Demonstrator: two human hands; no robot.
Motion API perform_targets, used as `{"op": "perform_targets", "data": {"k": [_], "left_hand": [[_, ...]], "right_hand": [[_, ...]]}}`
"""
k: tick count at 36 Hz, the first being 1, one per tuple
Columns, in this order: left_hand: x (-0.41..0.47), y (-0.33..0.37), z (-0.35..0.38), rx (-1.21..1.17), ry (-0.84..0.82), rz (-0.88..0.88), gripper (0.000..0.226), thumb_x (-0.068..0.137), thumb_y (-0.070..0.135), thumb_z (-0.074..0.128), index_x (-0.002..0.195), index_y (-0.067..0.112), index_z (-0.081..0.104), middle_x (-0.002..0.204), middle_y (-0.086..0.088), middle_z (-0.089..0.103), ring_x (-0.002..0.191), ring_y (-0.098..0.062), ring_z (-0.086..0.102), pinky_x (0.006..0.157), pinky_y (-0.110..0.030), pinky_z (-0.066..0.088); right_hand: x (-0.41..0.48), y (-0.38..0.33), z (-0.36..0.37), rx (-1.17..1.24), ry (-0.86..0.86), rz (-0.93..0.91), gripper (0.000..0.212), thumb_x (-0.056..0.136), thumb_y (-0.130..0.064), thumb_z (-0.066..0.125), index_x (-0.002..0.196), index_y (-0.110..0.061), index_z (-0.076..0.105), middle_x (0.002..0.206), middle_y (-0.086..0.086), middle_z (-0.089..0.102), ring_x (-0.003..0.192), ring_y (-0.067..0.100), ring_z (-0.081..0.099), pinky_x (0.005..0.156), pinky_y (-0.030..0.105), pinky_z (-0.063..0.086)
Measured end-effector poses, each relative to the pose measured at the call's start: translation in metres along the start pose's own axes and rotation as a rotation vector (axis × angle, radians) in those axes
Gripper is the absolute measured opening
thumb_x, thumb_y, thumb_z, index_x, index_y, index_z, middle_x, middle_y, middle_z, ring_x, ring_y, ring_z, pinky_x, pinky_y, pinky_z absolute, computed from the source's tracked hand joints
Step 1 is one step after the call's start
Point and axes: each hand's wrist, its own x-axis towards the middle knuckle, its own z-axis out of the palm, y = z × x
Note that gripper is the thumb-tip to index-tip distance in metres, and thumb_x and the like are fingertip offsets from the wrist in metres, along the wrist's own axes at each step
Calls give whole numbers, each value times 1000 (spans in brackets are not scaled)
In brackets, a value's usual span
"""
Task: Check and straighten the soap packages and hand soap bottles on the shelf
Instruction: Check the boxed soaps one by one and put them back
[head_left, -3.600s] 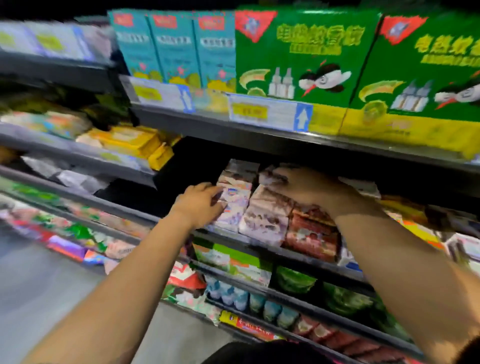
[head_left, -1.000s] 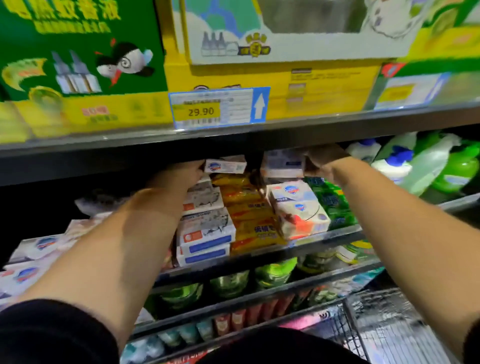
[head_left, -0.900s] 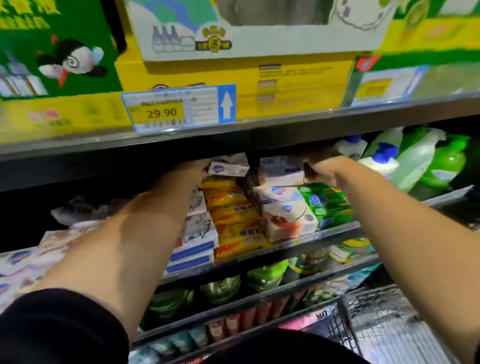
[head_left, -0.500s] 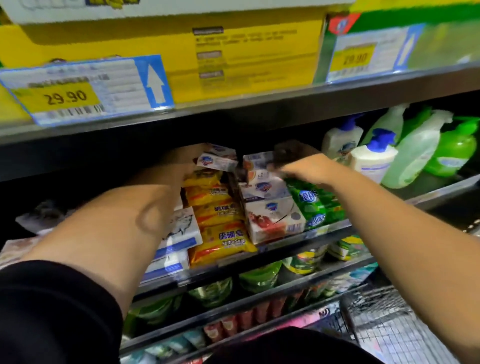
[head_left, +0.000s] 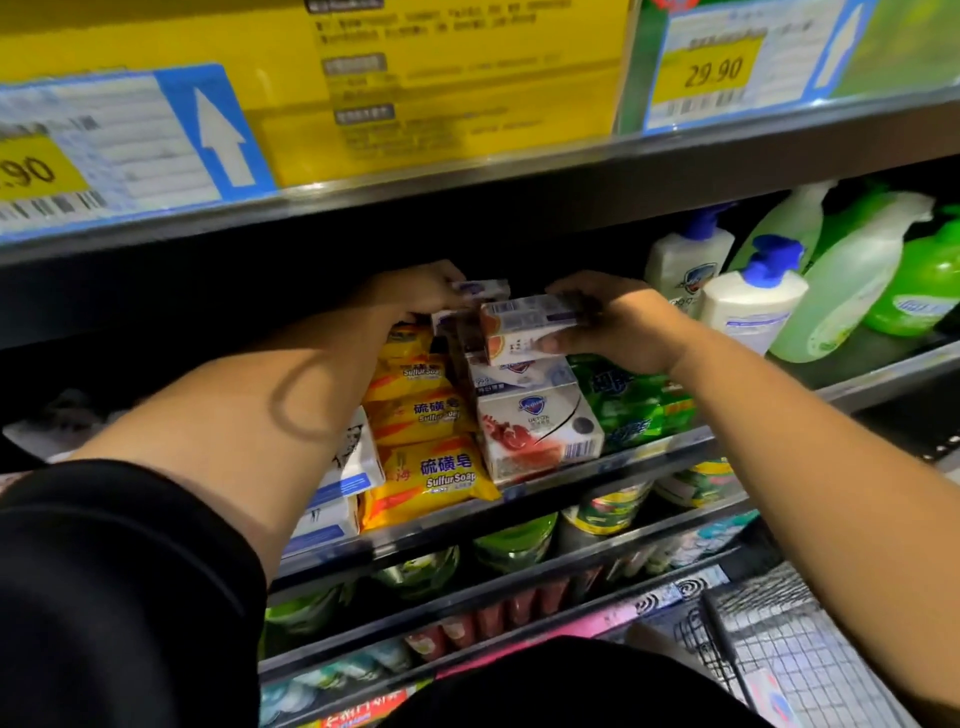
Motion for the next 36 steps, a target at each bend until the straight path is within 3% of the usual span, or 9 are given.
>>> {"op": "perform_targets", "data": {"k": [5, 9, 12, 14, 19, 22, 28, 33, 36], "left_hand": [[8, 9, 4, 109, -55, 109, 48, 100, 29, 57, 143, 9, 48, 149, -10, 45, 134, -25, 43, 99, -23, 31], [12, 12, 8, 164, -60, 123, 58, 97, 41, 57, 146, 13, 44, 151, -8, 43, 135, -24, 43, 99, -26, 33], [14, 12, 9, 181, -38, 120, 58, 97, 41, 58, 147, 15, 44, 153, -8, 42, 135, -24, 42, 101, -28, 34], [11, 12, 9, 193, -46, 134, 62, 96, 44, 58, 149, 16, 41, 155, -6, 38, 138, -24, 39, 105, -29, 33], [6, 13, 9, 206, -66, 116, 66, 96, 48, 58, 151, 19, 36, 154, -4, 39, 135, -22, 42, 106, -30, 36], [5, 16, 15, 195, -87, 126, 69, 96, 55, 51, 152, 19, 32, 154, -4, 40, 134, -22, 44, 104, -29, 37], [4, 23, 28, 211, -187, 51, 98, 87, 73, 48, 158, 20, 4, 166, -4, 8, 151, -27, 15, 121, -39, 18], [0, 33, 29, 328, -154, 90, 79, 92, 59, 56, 149, 8, 34, 152, -14, 41, 132, -28, 44, 110, -37, 37], [-5, 30, 27, 346, -126, 88, 86, 89, 63, 56, 154, 14, 27, 158, -9, 31, 138, -27, 38, 112, -35, 34]], "right_hand": [[-35, -8, 1, -17, -20, -23, 63, 67, -34, 90, 123, -21, 65, 108, -12, 68, 97, 6, 67, 87, 19, 52], [-62, -10, 10, 40, -36, -44, 60, 65, -31, 91, 118, -31, 61, 106, -24, 62, 90, -22, 58, 77, 1, 44], [-70, -12, 18, -29, -52, -61, 74, 60, -59, 81, 128, -41, 58, 119, -21, 60, 108, -8, 59, 93, 16, 49], [-72, -11, 20, -58, -77, -73, 78, 61, -64, 77, 133, -43, 54, 128, -19, 57, 116, 0, 57, 99, 23, 48], [-73, -12, 13, -93, -110, -94, 69, 69, -52, 83, 129, -50, 51, 122, -40, 47, 116, -15, 46, 90, -4, 32], [-73, -11, 8, -35, -125, -85, 63, 70, -44, 86, 124, -49, 55, 124, -37, 54, 117, -17, 50, 92, -1, 36], [-74, -11, 4, -20, -155, -91, 66, 72, -35, 88, 131, -37, 58, 125, -30, 57, 115, -18, 52, 90, 1, 38], [-74, -11, 3, -25, -168, -90, 71, 72, -31, 89, 135, -33, 56, 124, -31, 55, 111, -23, 50, 87, -2, 36], [-75, -9, 4, -25, -169, -78, 71, 71, -31, 89, 134, -38, 55, 125, -31, 54, 113, -23, 48, 90, -2, 36]]}}
